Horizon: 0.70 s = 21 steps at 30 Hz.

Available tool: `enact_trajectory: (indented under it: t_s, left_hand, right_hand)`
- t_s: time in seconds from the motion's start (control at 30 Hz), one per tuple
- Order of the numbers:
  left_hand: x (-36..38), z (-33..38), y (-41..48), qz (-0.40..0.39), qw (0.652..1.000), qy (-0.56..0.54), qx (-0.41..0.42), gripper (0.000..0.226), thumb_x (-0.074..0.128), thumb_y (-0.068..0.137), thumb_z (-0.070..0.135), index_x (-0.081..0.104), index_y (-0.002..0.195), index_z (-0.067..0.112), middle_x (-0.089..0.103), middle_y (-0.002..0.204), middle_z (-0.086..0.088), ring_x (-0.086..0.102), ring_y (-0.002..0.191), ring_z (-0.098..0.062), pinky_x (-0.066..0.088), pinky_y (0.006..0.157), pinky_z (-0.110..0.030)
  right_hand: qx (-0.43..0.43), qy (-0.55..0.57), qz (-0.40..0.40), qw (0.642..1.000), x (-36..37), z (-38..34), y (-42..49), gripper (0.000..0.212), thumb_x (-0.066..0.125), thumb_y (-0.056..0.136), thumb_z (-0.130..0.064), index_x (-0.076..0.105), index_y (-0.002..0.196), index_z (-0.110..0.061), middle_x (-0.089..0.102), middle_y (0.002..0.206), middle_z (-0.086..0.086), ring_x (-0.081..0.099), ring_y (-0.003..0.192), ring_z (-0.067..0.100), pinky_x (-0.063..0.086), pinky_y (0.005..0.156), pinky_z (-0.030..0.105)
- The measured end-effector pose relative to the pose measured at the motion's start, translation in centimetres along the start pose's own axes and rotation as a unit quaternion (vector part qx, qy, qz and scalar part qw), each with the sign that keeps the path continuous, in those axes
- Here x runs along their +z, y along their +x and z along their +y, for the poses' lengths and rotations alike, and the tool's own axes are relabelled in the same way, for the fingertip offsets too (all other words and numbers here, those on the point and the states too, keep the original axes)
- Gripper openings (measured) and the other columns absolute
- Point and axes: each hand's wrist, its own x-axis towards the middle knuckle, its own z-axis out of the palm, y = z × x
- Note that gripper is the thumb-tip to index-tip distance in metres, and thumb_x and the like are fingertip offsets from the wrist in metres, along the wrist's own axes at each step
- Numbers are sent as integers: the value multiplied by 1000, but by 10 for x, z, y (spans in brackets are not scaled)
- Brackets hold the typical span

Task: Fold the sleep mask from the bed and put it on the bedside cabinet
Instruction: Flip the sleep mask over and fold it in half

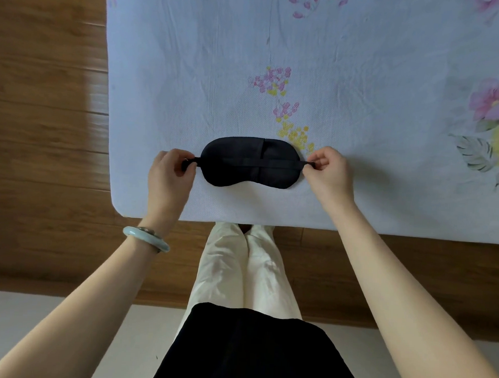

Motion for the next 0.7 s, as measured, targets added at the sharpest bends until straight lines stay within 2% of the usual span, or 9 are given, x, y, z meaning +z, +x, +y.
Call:
enact_trajectory:
  t_s: [0.1, 0.17, 0.23, 0.3, 0.37, 0.4, 0.5, 0.63, 0.7]
  left_hand:
    - [12, 16, -11, 9, 1000, -5, 25, 15, 61, 86, 11, 60, 101, 7, 59, 93, -6, 55, 75, -13, 41, 67, -4]
    - [21, 24, -16, -6, 999, -23, 25, 19, 61, 87, 11, 59, 105, 7, 60, 98, -9, 58, 80, -17, 48, 72, -13]
    - [31, 29, -19, -23, 999, -26, 19, 23, 60, 88, 11, 58, 109, 6, 60, 104, -12, 60, 85, -21, 51, 76, -23]
    - [38, 29, -18, -35, 999, -20, 17, 27, 60, 88, 12, 57, 114, 6, 59, 107, -13, 60, 87, -20, 47, 75, -14]
    - [43, 27, -17, -48, 998, -17, 21, 33, 59, 89, 11, 55, 121, 5, 58, 112, -13, 58, 88, -17, 42, 75, -5]
    - [44, 26, -17, -58, 998, -16, 27, 36, 57, 90, 10, 53, 125, 4, 57, 115, -14, 59, 91, -18, 44, 79, -7]
    - [45, 23, -23, -76, 994, 14, 75, 43, 52, 92, 8, 45, 134, 2, 56, 120, -18, 59, 103, -28, 50, 91, -33]
    - [47, 19, -36, -78, 975, 119, 171, 49, 56, 87, 3, 43, 134, -3, 57, 128, -21, 54, 115, -37, 40, 99, -38]
    - [50, 18, -42, -84, 956, 199, 199, 55, 60, 84, 8, 42, 135, -2, 53, 134, -22, 50, 123, -39, 38, 103, -42]
  right_hand:
    - [-54, -51, -3, 997, 13, -6, -4, 16, 57, 72, -2, 56, 78, -17, 51, 65, -4, 47, 56, 4, 31, 50, 1]
    - [-72, -71, -13, 995, 22, -8, -5, 15, 56, 74, -1, 59, 84, -11, 52, 72, 2, 47, 60, 12, 32, 54, 6]
    - [-72, -65, -20, 995, 30, -10, -6, 15, 57, 75, 0, 60, 88, -8, 53, 74, 4, 49, 65, 17, 39, 60, 16]
    - [-66, -55, -27, 996, 35, -12, -7, 16, 57, 77, -1, 62, 90, -7, 56, 79, 5, 52, 70, 17, 44, 66, 22]
    - [-55, -51, -33, 997, 37, -11, -7, 19, 56, 78, 0, 65, 94, -7, 63, 87, 9, 55, 75, 16, 45, 70, 20]
    - [-48, -47, -35, 997, 37, -10, -6, 21, 54, 80, 0, 65, 97, -6, 65, 91, 11, 58, 78, 16, 46, 72, 20]
    - [-21, -14, -28, 999, 35, -8, -6, 24, 50, 84, 1, 64, 103, -4, 67, 93, 13, 65, 84, 24, 54, 78, 33]
    - [-3, -66, 16, 998, 35, -5, -3, 15, 63, 80, -8, 61, 96, -8, 55, 95, 6, 57, 80, 20, 45, 69, 27]
    - [25, -74, 39, 996, 36, -4, -2, 27, 69, 78, -15, 54, 99, -8, 54, 104, 9, 52, 84, 18, 37, 68, 25]
